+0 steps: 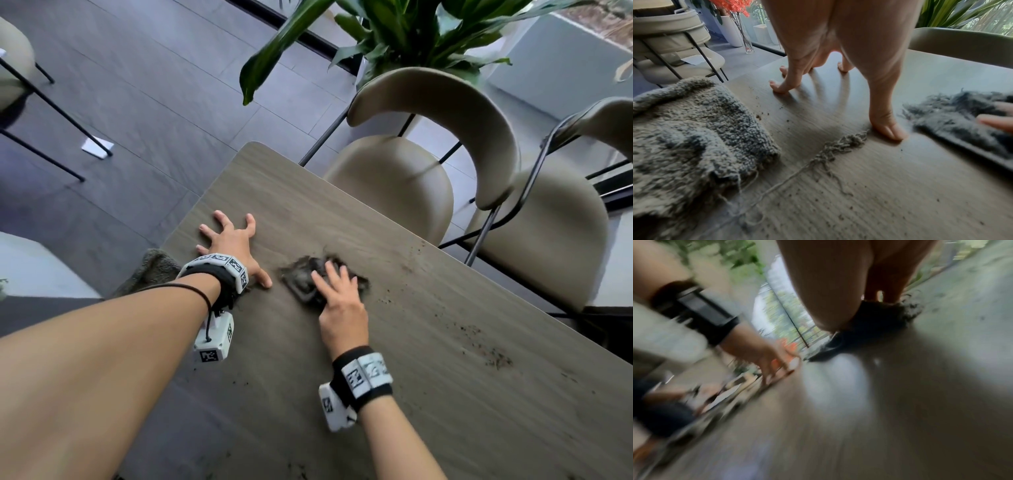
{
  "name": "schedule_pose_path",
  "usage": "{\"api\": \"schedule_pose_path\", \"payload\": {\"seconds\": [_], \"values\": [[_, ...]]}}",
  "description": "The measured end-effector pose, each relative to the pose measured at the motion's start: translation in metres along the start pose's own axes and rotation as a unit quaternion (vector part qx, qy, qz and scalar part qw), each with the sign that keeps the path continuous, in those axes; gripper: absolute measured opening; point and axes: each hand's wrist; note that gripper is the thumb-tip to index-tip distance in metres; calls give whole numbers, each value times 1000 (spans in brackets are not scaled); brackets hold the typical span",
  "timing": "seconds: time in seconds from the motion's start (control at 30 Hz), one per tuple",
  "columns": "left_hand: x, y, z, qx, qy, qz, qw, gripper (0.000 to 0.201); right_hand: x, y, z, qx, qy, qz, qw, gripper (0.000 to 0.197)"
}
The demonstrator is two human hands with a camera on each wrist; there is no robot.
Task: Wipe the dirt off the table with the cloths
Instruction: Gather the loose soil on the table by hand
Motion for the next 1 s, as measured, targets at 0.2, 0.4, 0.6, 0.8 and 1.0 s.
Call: {"api": "schedule_pose_path", "payload": {"seconds": [0.2, 0.4, 0.6, 0.8, 1.0], "values": [[-1, -2, 3, 2, 11, 0, 1000, 151, 59, -84, -55, 15, -5, 76, 997, 72], [-2, -3, 4, 18, 7, 0, 1000, 152, 73, -128, -76, 48, -11, 67, 997, 59], [-5, -4, 4, 28, -2, 8, 1000, 152, 66, -143, -102, 71, -47, 85, 993, 51], [-4, -2, 2, 21, -1, 11, 1000, 154, 26, -114, -70, 112, -18, -17, 993, 57], [-10, 3, 4, 15, 14, 29, 999, 153, -9, -91, -15, -26, 53, 53, 997, 70]]}}
Point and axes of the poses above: each hand's wrist, its own y-axis away from the middle knuckle, its own z-axis out of the palm, x = y × z, and after that the axes turned 8 degrees about -x, right-handed
